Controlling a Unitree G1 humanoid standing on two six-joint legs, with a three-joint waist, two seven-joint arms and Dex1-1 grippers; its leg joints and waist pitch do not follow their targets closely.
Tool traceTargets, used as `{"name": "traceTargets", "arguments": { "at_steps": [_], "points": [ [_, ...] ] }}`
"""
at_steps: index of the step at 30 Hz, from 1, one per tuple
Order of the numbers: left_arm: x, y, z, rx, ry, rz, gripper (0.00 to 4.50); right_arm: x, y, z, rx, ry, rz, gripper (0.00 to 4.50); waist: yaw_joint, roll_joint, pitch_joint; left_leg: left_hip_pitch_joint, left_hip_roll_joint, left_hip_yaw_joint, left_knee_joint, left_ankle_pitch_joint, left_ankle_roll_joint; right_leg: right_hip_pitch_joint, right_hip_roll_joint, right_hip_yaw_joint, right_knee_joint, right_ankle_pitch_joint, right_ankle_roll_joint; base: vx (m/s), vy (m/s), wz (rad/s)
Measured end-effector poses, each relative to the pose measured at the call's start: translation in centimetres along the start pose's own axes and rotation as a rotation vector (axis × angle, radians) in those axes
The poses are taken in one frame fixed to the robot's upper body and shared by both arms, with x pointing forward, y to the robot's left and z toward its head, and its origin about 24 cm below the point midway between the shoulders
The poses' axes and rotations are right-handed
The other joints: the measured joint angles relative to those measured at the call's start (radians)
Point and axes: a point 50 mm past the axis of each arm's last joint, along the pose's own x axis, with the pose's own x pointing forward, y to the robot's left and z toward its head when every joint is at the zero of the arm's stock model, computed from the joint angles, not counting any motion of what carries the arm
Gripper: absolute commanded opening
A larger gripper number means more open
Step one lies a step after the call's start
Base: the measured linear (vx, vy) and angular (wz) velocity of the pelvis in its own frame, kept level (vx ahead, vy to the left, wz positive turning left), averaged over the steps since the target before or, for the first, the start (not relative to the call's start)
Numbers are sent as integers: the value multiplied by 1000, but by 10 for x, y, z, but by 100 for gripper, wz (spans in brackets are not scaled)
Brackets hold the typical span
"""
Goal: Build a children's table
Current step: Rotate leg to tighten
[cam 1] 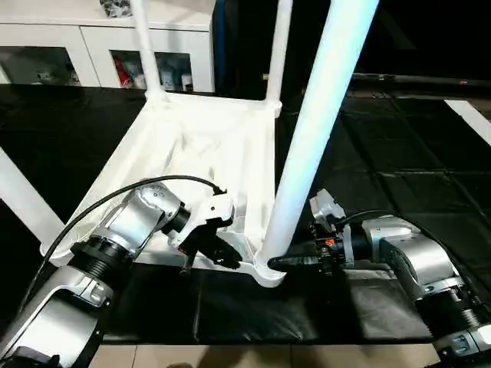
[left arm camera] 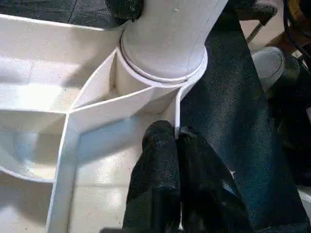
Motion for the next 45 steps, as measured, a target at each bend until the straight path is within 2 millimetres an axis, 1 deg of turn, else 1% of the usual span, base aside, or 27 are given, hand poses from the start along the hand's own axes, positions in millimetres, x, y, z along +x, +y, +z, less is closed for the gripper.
{"name": "traceTargets", "arguments": {
  "at_steps": [2,5,7,9,12,16,18,20,22,23,24,25,27,29,31,32,36,40,42,43,44,45],
  "points": [
    [2,1,1,-7,-6,-1,0,-1,0,-1,4,-5,-5,217,3,0,0,0,0,0,0,0,0,0,0,0,0,0,0,0,0,0],
    [5,2,2,-40,-21,11,0,0,2,-4,14,-34,-39,210,8,1,0,1,0,0,1,0,0,1,0,0,1,0,0,0,0,0],
    [6,5,2,-75,-40,53,0,0,1,-6,33,-60,-94,209,8,1,-1,2,0,0,2,0,0,2,0,1,2,0,0,0,0,0],
    [8,10,3,-113,-62,116,0,1,-3,-7,43,-86,-188,205,4,2,-1,3,0,0,2,0,-1,3,0,1,2,-1,3,0,0,0],
    [15,18,7,-173,-98,222,0,5,-11,-6,49,-111,-360,203,-15,5,-3,4,-1,0,4,1,-1,4,0,1,1,-3,5,0,0,0],
    [28,29,15,-267,-166,396,0,15,-29,3,112,-147,-635,199,-56,6,-3,4,-1,-4,8,1,-1,2,0,-3,-3,-3,5,0,0,0],
    [33,32,18,-291,-185,442,0,18,-34,6,119,-144,-703,199,-70,6,-3,3,-1,-6,9,1,-1,1,0,-6,-6,-3,5,0,0,0],
    [38,35,21,-327,-216,493,0,21,-38,9,129,-152,-783,198,-74,6,-3,2,0,-9,8,1,-1,1,-1,-13,-13,-3,5,0,0,0],
    [42,37,24,-352,-239,536,0,25,-42,13,125,-140,-850,198,-75,6,-3,1,0,-10,7,1,-1,1,-5,-22,-19,-3,5,0,0,0],
    [43,37,25,-354,-242,544,0,25,-42,14,121,-133,-863,198,-75,6,-3,1,-1,-10,7,1,-1,1,-7,-24,-19,-3,5,0,0,0],
    [44,37,25,-355,-243,547,0,25,-43,14,118,-131,-867,198,-75,6,-3,1,-1,-10,7,1,-1,2,-8,-24,-19,-3,5,0,0,0],
    [44,37,26,-355,-245,547,0,24,-43,14,113,-130,-869,231,-76,6,-3,2,-2,-8,7,0,-1,2,-10,-24,-19,-3,5,0,0,0],
    [44,37,26,-354,-250,543,0,24,-43,14,108,-130,-871,267,-76,6,-3,2,-1,-7,6,0,0,1,-10,-24,-18,-2,4,0,0,0],
    [42,36,27,-338,-248,522,0,25,-42,14,106,-131,-849,274,-74,6,-3,1,-1,-6,6,0,0,0,-11,-24,-18,5,1,0,0,0],
    [40,34,27,-322,-244,495,0,23,-41,12,97,-120,-820,299,-70,6,-3,1,-1,-6,4,-1,1,-1,-11,-24,-18,16,1,0,0,0],
    [39,33,26,-314,-241,479,0,22,-40,11,90,-111,-794,299,-68,6,-3,2,-1,-5,0,-1,1,-1,-11,-24,-18,17,-1,0,0,0],
    [32,27,22,-249,-215,392,0,10,-30,5,33,-63,-633,330,-58,8,-3,2,0,-4,-8,-1,1,-3,-10,-25,-17,15,-1,26,-10,3],
    [25,23,16,-196,-183,321,0,4,-22,1,20,-39,-495,369,-44,8,-3,2,-1,-2,-8,-1,1,-2,-12,-24,-17,14,-2,0,0,0],
    [21,20,13,-170,-161,283,0,2,-19,-1,17,-23,-434,387,-39,8,-3,2,-1,-2,-7,-1,1,-1,-12,-24,-17,14,-2,0,0,0],
    [19,19,12,-158,-151,264,0,2,-17,-1,14,-22,-406,387,-37,8,-3,2,-1,-1,-6,-1,1,0,-12,-23,-17,14,-2,0,0,0],
    [18,17,11,-142,-138,244,0,1,-16,-1,12,-17,-374,407,-35,8,-3,2,-1,-1,-5,-1,1,0,-13,-22,-17,14,-2,0,0,0],
    [16,16,10,-130,-127,223,0,0,-14,-2,12,-8,-341,414,-32,8,-3,2,-1,-1,-5,-1,1,0,-13,-22,-17,14,-2,0,0,0]
  ]
}}
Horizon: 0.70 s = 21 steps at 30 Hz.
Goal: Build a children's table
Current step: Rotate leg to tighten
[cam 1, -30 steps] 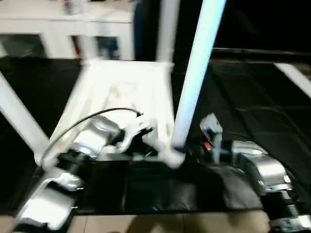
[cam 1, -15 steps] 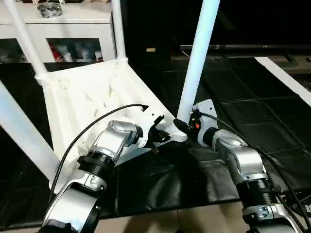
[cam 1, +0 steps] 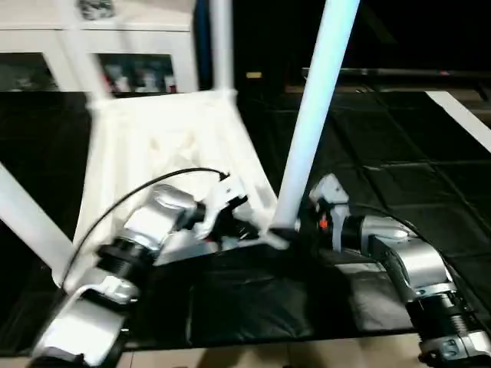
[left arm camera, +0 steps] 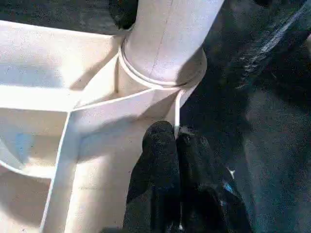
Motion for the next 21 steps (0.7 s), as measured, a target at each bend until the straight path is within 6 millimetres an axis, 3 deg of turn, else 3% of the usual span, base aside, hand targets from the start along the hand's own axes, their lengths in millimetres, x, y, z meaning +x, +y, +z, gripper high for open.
{"name": "traceTargets", "arguments": {
  "at_steps": [5,12,13,21],
  "points": [
    [-6,-5,-2,53,46,-90,0,-7,4,-2,24,27,130,444,20,0,0,-1,1,0,4,0,0,0,0,0,1,0,0,0,0,0],
    [-15,-9,-6,93,98,-174,0,-12,4,5,-4,53,208,444,23,0,0,-2,1,1,4,0,0,0,0,0,2,0,0,0,0,0],
    [-16,-9,-7,99,105,-185,0,-11,4,5,-6,55,218,419,25,0,0,-2,1,1,4,0,0,0,0,0,2,0,0,0,0,0],
    [-19,-11,-9,115,125,-222,0,-11,6,3,8,45,272,356,30,0,0,-2,1,1,5,0,0,0,0,0,3,0,0,0,0,0]
  ]
}}
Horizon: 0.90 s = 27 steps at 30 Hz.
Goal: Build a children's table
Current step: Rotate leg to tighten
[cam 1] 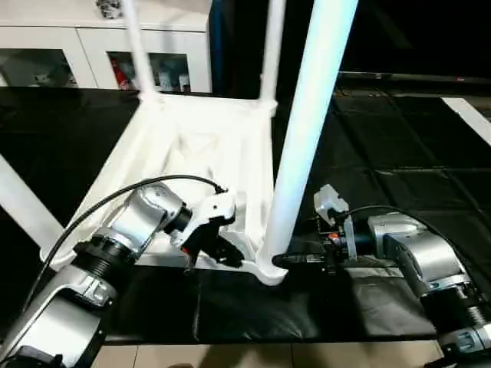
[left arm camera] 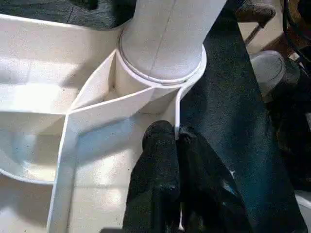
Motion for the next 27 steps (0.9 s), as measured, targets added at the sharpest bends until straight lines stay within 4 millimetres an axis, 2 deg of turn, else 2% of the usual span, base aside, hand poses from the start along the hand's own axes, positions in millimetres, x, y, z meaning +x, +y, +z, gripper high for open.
{"name": "traceTargets", "arguments": {
  "at_steps": [6,9,18,22,27],
  "points": [
    [0,0,0,1,1,-1,0,3,1,-1,3,-7,19,312,-1,0,0,0,0,0,0,0,0,0,0,0,1,0,0,0,0,0],
    [0,0,0,4,2,0,0,6,1,-2,6,-12,31,275,-1,0,0,0,0,0,0,0,0,0,0,0,3,0,0,0,0,0],
    [1,0,1,9,2,2,0,8,2,-2,0,-18,45,218,-2,0,0,0,0,0,0,0,0,0,0,0,3,0,1,0,0,0],
    [1,4,0,-18,-14,57,0,11,0,-2,5,-52,-18,208,-3,0,0,1,0,0,0,0,0,2,0,0,5,0,1,0,0,0],
    [6,17,3,-106,-73,222,0,14,-11,-3,40,-121,-250,202,-19,0,0,2,0,-1,7,1,-1,1,0,1,10,-4,7,0,0,0]
  ]
}}
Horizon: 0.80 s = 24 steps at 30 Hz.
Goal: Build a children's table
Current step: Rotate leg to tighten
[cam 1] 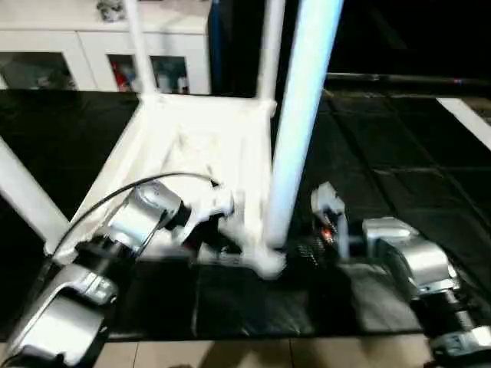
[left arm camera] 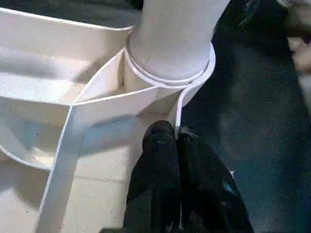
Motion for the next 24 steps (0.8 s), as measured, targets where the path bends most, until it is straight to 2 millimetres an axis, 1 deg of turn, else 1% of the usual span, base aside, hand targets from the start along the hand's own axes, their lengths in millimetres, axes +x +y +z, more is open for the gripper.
{"name": "traceTargets", "arguments": {
  "at_steps": [1,3,4,6,8,10,12,13,14,16,18,21,22,23,24],
  "points": [
    [7,3,2,-50,-34,59,0,2,-4,-1,19,-25,-95,201,-7,1,-1,1,0,0,1,0,0,0,0,0,0,0,0,0,0,0],
    [13,6,5,-82,-55,113,0,6,-7,0,30,-45,-192,197,-24,1,-1,1,-1,-1,2,0,0,0,0,-1,-2,0,0,0,0,0],
    [21,8,7,-125,-85,162,0,11,-11,1,51,-68,-283,196,-33,2,-1,1,-1,-2,2,0,0,0,0,-2,-3,0,0,0,0,0],
    [28,11,12,-159,-111,226,0,18,-15,4,72,-87,-387,196,-47,2,-1,0,-1,-3,3,0,0,-1,0,-4,-5,0,0,0,0,0],
    [36,13,16,-190,-140,282,0,25,-19,7,89,-98,-489,196,-53,2,-2,0,-1,-6,1,0,0,0,0,-8,-13,0,0,0,0,0],
    [41,15,19,-218,-163,328,0,31,-21,11,104,-105,-560,196,-56,2,-2,-1,-1,-6,2,0,0,-1,0,-9,-16,0,0,0,0,0],
    [43,15,20,-232,-177,347,0,32,-22,11,103,-111,-589,196,-57,2,-2,-1,-1,-6,1,0,0,-1,0,-9,-19,0,0,0,0,0],
    [44,15,21,-231,-179,349,0,32,-22,12,99,-113,-593,248,-56,2,-2,-2,-2,-6,1,0,0,-1,0,-8,-19,0,0,0,0,0],
    [44,15,21,-230,-180,349,0,32,-22,12,98,-113,-593,261,-56,2,-2,-1,-2,-5,1,0,0,-1,0,-7,-19,0,0,0,0,0],
    [44,15,22,-224,-181,344,0,33,-22,12,99,-112,-590,270,-55,2,-2,-2,-2,-5,0,0,1,-1,0,-6,-19,0,0,0,0,0],
    [44,14,22,-209,-180,327,0,31,-22,11,98,-109,-582,297,-51,2,-2,-2,-2,-5,-1,0,1,-1,0,-6,-18,1,0,0,0,0],
    [41,12,23,-164,-165,280,0,26,-21,8,71,-79,-523,316,-46,2,-1,-2,-1,-4,-3,-1,1,-2,0,-4,-13,5,-1,0,0,0],
    [40,12,23,-150,-166,265,0,24,-21,7,57,-68,-504,341,-43,2,-1,-1,-1,-4,-7,-1,1,-2,1,-4,-13,7,-4,0,0,0],
    [39,12,23,-137,-164,251,0,21,-21,7,39,-52,-479,350,-40,2,-1,-1,-1,-3,-9,-1,1,-2,1,-4,-13,7,-6,0,0,0],
    [38,11,23,-124,-160,234,0,19,-21,7,30,-43,-457,350,-38,2,-1,-1,-1,-3,-11,-1,1,-3,1,-4,-13,7,-5,0,0,0]
  ]
}}
